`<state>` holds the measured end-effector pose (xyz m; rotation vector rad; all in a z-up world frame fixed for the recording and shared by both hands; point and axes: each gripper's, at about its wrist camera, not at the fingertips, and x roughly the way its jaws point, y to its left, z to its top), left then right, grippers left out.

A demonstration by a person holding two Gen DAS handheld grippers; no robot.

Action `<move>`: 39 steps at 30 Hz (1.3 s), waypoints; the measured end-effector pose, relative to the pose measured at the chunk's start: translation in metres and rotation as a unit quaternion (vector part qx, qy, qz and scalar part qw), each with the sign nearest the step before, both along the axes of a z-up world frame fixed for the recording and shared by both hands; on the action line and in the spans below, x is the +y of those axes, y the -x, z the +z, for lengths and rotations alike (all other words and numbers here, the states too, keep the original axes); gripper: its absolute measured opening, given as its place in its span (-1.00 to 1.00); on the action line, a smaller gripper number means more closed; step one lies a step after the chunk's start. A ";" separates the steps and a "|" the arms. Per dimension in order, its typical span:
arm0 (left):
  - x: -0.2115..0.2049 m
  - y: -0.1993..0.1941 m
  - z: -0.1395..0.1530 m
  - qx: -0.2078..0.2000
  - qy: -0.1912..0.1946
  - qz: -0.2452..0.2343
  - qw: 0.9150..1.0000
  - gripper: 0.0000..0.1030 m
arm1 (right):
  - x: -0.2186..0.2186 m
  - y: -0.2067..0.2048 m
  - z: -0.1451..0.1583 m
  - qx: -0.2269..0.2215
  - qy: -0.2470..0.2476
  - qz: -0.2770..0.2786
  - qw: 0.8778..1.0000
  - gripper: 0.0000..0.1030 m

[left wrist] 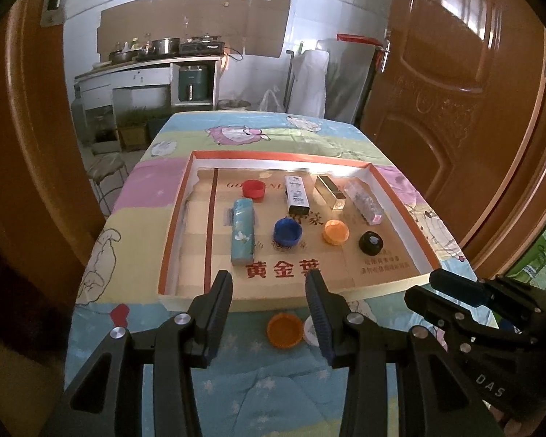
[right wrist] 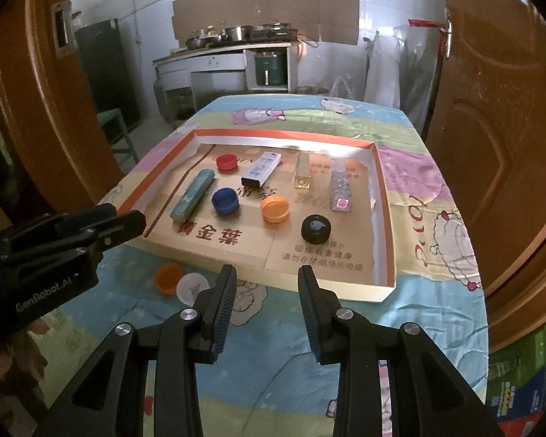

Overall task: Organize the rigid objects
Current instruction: 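Withdraw both grippers from the tray toward the orange and white caps on the cloth, then grasp the orange cap with the left gripper while the right grasps the white cap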

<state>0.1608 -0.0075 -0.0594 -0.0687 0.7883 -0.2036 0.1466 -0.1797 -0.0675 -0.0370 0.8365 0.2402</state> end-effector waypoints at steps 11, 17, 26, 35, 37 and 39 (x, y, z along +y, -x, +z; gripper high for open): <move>0.015 0.014 -0.013 0.012 0.006 0.007 1.000 -0.19 | 0.013 0.013 -0.013 0.014 0.002 0.009 1.000 -0.30; 0.023 0.019 -0.026 0.026 0.009 0.012 1.000 -0.19 | 0.023 0.016 -0.025 0.028 0.004 0.020 0.999 -0.29; 0.033 0.021 -0.038 0.036 0.014 0.018 0.999 -0.19 | 0.042 0.016 -0.043 0.044 0.005 0.040 0.998 -0.16; 0.035 0.019 -0.042 0.041 0.015 0.014 0.999 -0.19 | 0.061 0.004 -0.055 0.041 0.011 0.041 0.998 -0.16; 0.035 0.019 -0.043 0.041 0.015 0.014 0.999 -0.19 | 0.064 0.001 -0.057 0.039 0.012 0.038 0.998 -0.16; 0.035 0.018 -0.044 0.043 0.014 0.013 0.999 -0.19 | 0.066 -0.002 -0.058 0.034 0.015 0.036 0.999 -0.16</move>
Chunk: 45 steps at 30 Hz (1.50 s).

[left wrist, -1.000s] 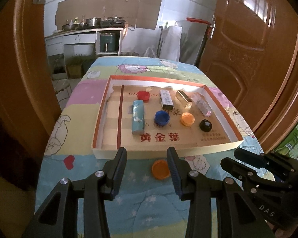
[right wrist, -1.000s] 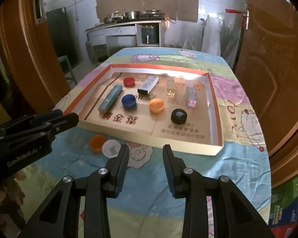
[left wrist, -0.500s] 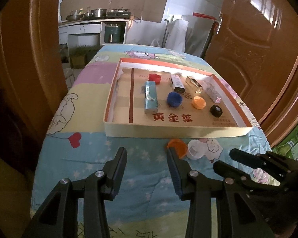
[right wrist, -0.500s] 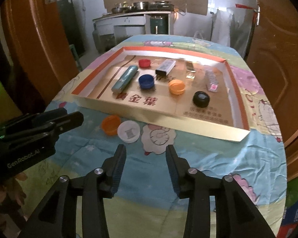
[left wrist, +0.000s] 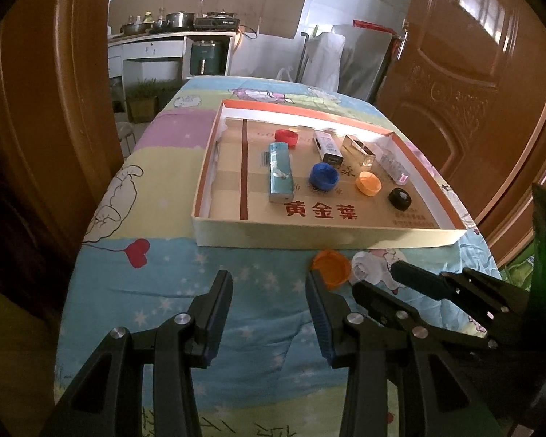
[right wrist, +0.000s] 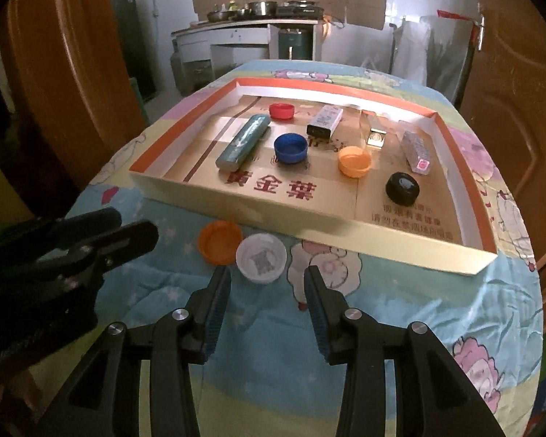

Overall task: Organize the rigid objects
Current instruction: 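Grasp the orange cap with the left gripper while the right grasps the white cap, then carry the orange cap and white cap with both grippers into the tray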

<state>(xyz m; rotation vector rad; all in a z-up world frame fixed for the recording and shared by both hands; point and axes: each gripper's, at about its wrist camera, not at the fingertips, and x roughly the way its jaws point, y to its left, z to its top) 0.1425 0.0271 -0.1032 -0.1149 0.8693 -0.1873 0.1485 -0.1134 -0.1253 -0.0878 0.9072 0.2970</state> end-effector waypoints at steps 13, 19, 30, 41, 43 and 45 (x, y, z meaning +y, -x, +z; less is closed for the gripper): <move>-0.006 -0.007 -0.006 0.011 0.003 -0.018 1.000 -0.19 | 0.002 -0.009 -0.007 0.006 0.007 0.005 1.000 -0.42; -0.024 -0.009 -0.007 0.013 0.013 -0.052 0.998 -0.19 | -0.013 -0.003 -0.003 0.001 0.010 -0.012 1.000 -0.42; -0.051 -0.022 -0.018 0.030 -0.019 -0.073 0.997 -0.19 | -0.047 0.009 -0.005 0.001 -0.002 -0.039 0.999 -0.41; -0.063 -0.028 -0.024 0.018 -0.051 -0.072 0.996 -0.39 | -0.062 0.014 -0.004 0.003 -0.015 -0.047 0.999 -0.41; -0.062 -0.027 -0.023 0.018 -0.052 -0.071 0.996 -0.40 | -0.062 0.013 -0.004 0.003 -0.016 -0.047 0.999 -0.41; -0.062 -0.027 -0.023 0.017 -0.051 -0.070 0.996 -0.40 | -0.061 0.014 -0.004 0.003 -0.017 -0.045 0.999 -0.41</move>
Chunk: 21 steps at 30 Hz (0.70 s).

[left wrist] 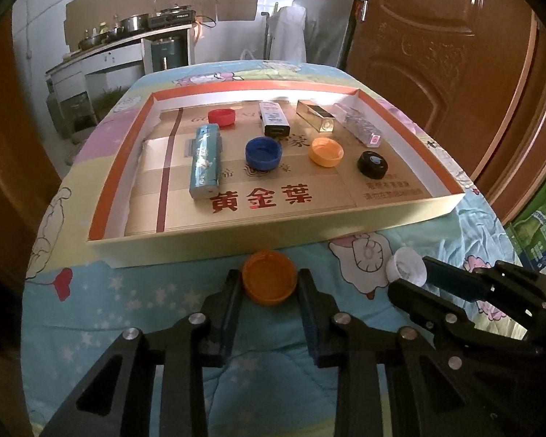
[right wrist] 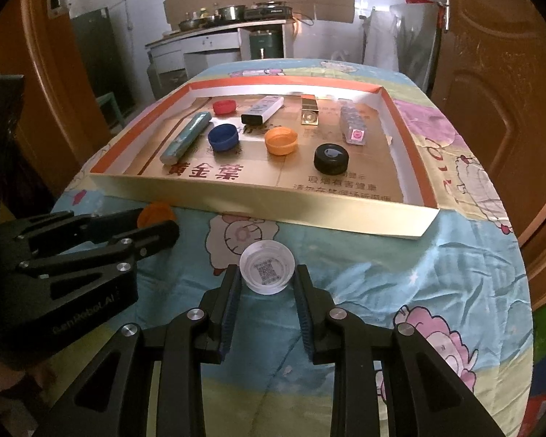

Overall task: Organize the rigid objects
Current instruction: 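Carry the orange cap and white cap with both grippers into the tray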

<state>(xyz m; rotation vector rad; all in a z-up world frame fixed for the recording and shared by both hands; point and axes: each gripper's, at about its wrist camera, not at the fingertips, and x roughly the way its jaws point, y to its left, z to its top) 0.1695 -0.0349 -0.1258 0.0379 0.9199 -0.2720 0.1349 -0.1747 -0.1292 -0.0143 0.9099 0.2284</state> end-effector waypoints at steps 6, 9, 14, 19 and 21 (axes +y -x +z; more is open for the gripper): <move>0.004 0.005 0.009 -0.010 0.008 0.005 1.000 -0.40 | 0.003 0.002 0.003 -0.002 -0.001 0.004 1.000 -0.41; 0.007 0.008 0.016 -0.015 0.011 0.008 1.000 -0.40 | 0.007 0.002 0.008 -0.007 0.000 0.007 1.000 -0.41; 0.010 0.010 0.026 -0.024 0.016 0.011 1.000 -0.40 | 0.012 0.004 0.017 -0.017 0.001 0.013 1.000 -0.41; 0.014 0.013 0.036 -0.035 0.023 0.014 0.999 -0.40 | 0.016 0.003 0.026 -0.026 0.004 0.018 0.999 -0.41; 0.016 0.014 0.040 -0.038 0.025 0.015 0.999 -0.40 | 0.017 0.002 0.029 -0.030 0.005 0.020 0.999 -0.41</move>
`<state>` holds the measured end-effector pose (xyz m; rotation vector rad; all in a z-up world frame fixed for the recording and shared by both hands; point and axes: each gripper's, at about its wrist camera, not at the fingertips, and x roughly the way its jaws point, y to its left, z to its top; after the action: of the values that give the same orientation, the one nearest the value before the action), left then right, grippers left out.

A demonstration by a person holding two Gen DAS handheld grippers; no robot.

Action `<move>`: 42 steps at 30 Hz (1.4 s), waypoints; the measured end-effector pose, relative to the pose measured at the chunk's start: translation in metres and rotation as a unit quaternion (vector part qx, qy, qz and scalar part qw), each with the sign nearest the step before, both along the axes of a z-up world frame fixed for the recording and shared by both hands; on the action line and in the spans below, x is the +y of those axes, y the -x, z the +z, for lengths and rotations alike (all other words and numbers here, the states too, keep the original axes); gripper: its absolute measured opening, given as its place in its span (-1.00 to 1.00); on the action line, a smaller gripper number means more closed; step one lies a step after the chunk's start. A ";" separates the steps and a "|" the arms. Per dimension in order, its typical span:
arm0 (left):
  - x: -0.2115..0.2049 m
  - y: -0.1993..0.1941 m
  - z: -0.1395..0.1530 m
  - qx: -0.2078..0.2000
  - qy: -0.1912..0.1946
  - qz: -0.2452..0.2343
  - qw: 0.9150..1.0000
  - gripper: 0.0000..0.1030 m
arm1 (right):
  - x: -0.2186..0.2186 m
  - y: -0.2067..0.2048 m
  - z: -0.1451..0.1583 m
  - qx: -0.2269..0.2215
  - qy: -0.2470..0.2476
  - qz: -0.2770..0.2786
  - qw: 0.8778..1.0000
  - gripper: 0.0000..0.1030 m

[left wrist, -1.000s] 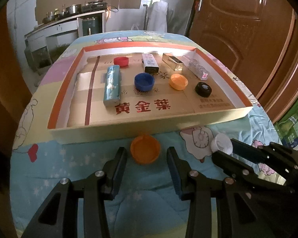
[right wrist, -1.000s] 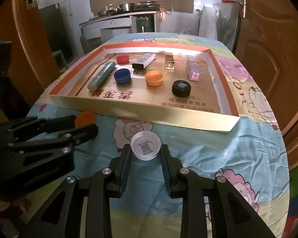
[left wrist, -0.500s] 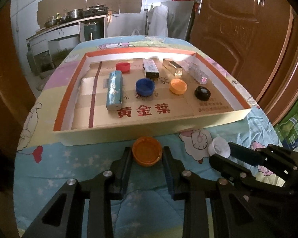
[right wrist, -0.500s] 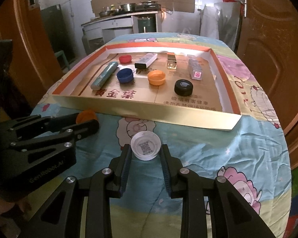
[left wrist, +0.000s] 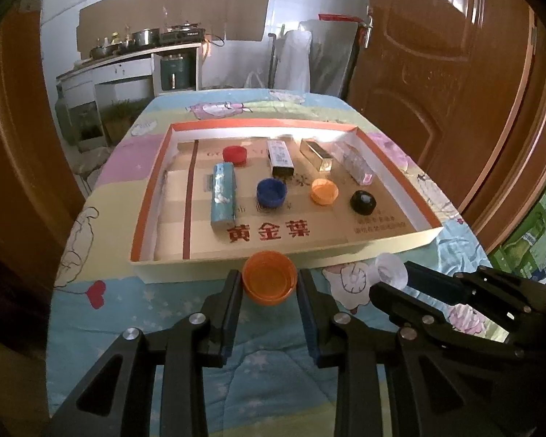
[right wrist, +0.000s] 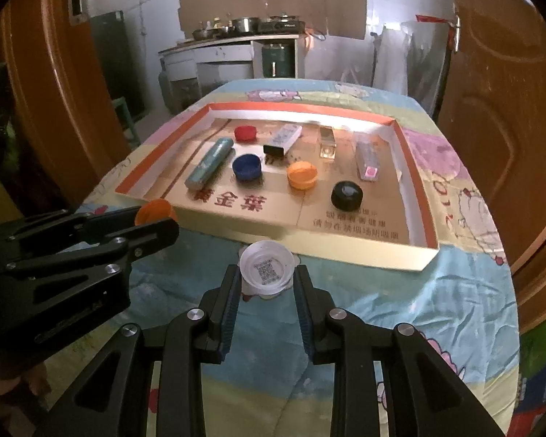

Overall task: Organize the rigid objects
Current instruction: 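Carry the orange cap and white cap with both grippers into the tray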

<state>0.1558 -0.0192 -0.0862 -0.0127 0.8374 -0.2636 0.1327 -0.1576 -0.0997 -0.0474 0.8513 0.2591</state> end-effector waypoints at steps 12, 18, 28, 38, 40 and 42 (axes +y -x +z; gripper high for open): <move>0.010 -0.008 0.025 -0.020 0.007 0.010 1.000 -0.40 | 0.003 -0.008 0.027 -0.030 0.002 0.008 1.000 -0.41; 0.012 -0.019 0.038 -0.032 0.009 0.019 0.999 -0.40 | -0.004 -0.021 0.038 -0.036 -0.010 0.006 0.999 -0.41; 0.015 -0.045 0.042 -0.029 0.011 0.037 0.999 -0.39 | -0.006 -0.043 0.045 -0.041 -0.008 0.010 0.999 -0.41; 0.024 -0.066 0.026 -0.011 0.008 0.052 0.999 -0.39 | -0.002 -0.064 0.029 -0.020 -0.012 0.018 1.000 -0.41; 0.026 -0.071 0.023 -0.007 0.006 0.055 0.998 -0.39 | 0.000 -0.068 0.026 -0.015 -0.013 0.021 1.000 -0.41; 0.029 -0.077 0.019 -0.003 0.004 0.059 0.998 -0.39 | 0.003 -0.072 0.022 -0.011 -0.014 0.025 1.000 -0.41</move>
<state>0.2329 0.0095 -0.0677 -0.0686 0.8260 -0.1565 0.2043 -0.1550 -0.0775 -0.0456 0.8254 0.3162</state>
